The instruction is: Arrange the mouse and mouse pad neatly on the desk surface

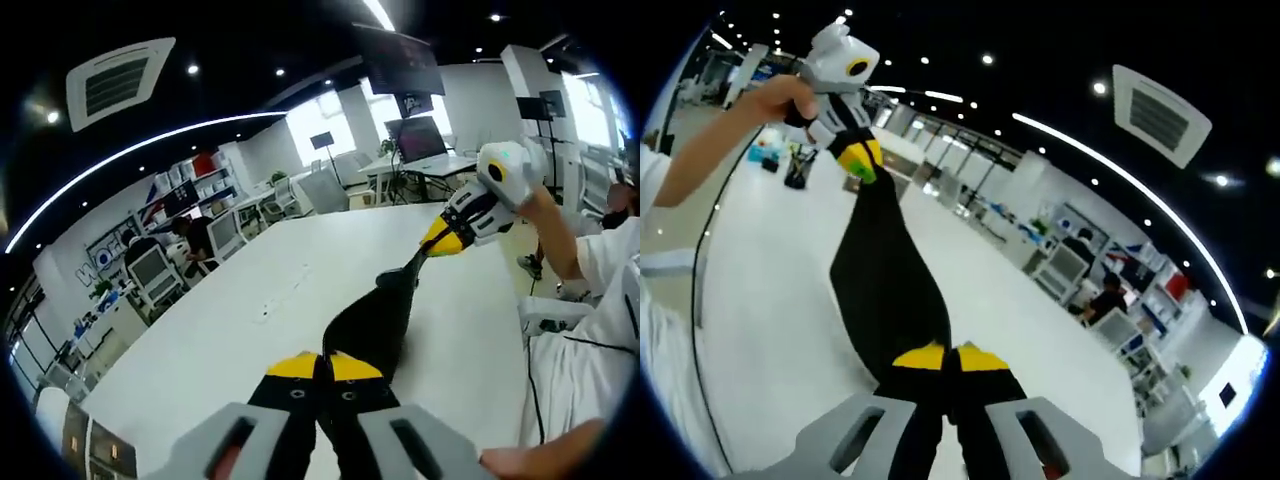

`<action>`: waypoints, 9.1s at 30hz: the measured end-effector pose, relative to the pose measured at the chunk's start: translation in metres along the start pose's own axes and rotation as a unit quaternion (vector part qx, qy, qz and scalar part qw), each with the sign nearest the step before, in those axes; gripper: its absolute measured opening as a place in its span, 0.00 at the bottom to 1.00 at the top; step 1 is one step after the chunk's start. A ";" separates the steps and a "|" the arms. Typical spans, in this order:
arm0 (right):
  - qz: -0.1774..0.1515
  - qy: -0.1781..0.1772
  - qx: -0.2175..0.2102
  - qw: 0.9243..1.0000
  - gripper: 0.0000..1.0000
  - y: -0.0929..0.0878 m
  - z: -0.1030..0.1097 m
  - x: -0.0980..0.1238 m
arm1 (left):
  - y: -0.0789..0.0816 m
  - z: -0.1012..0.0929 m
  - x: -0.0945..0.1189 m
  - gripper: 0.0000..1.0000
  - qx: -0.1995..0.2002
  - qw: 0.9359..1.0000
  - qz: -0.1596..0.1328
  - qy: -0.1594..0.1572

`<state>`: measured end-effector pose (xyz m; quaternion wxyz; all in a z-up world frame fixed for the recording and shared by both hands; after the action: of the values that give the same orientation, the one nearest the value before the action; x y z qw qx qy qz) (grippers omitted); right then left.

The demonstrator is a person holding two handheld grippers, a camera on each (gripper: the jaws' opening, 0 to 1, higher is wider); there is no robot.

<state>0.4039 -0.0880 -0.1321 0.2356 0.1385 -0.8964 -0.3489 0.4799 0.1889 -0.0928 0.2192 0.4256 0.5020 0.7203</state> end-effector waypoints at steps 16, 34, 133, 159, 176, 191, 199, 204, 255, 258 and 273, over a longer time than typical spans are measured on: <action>-0.009 -0.006 0.019 1.000 0.01 0.024 -0.021 -0.009 | 0.001 0.010 0.016 0.03 0.008 0.997 -0.074 0.030; 0.004 -0.002 0.025 1.000 0.02 0.016 -0.022 -0.025 | -0.008 0.015 0.001 0.03 0.015 0.997 -0.064 0.043; 0.030 0.165 -0.013 0.986 0.04 -0.092 0.150 -0.020 | -0.210 -0.071 0.005 0.05 0.066 0.996 0.010 -0.062; -0.005 0.190 -0.082 0.978 0.27 -0.095 0.152 -0.014 | -0.213 -0.066 0.015 0.17 0.078 0.995 -0.029 -0.048; -0.039 0.177 -0.137 0.974 0.40 -0.085 0.139 -0.007 | -0.209 -0.058 0.027 0.51 0.158 0.985 -0.068 -0.006; -0.067 0.149 -0.147 0.976 0.40 -0.079 0.114 0.002 | -0.197 -0.048 0.042 0.51 0.167 0.982 -0.081 0.043; -0.066 0.151 -0.151 0.975 0.40 -0.081 0.112 0.002 | -0.196 -0.054 0.043 0.42 0.167 0.983 -0.062 0.049; -0.069 0.151 -0.152 0.974 0.40 -0.079 0.112 0.002 | -0.191 -0.058 0.047 0.41 0.107 0.989 -0.098 0.031; -0.199 0.046 -0.191 0.960 0.77 -0.023 0.020 0.056 | -0.086 -0.042 0.103 0.62 0.159 0.966 -0.197 0.053; -0.187 0.047 -0.199 0.961 0.78 -0.026 0.019 0.057 | -0.087 -0.044 0.104 0.62 0.162 0.965 -0.198 0.055; -0.173 0.017 -0.206 0.963 0.76 -0.031 0.013 0.065 | -0.092 -0.048 0.097 0.63 0.190 0.959 -0.205 0.044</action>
<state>0.3444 -0.1306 -0.1406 0.2107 0.2463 -0.7634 -0.5587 0.3770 0.2719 -0.1444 0.2554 0.3154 0.7149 0.5694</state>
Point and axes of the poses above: the point that each gripper's makers call its tool centre point, and the gripper's own axes: x roughly backward along the fingers, z roughly to its left, y roughly out of its top, the point moved 9 cm from there along x, roughly backward along the fingers, and after that the axes turned 11 degrees about x, right-handed, at the moved point
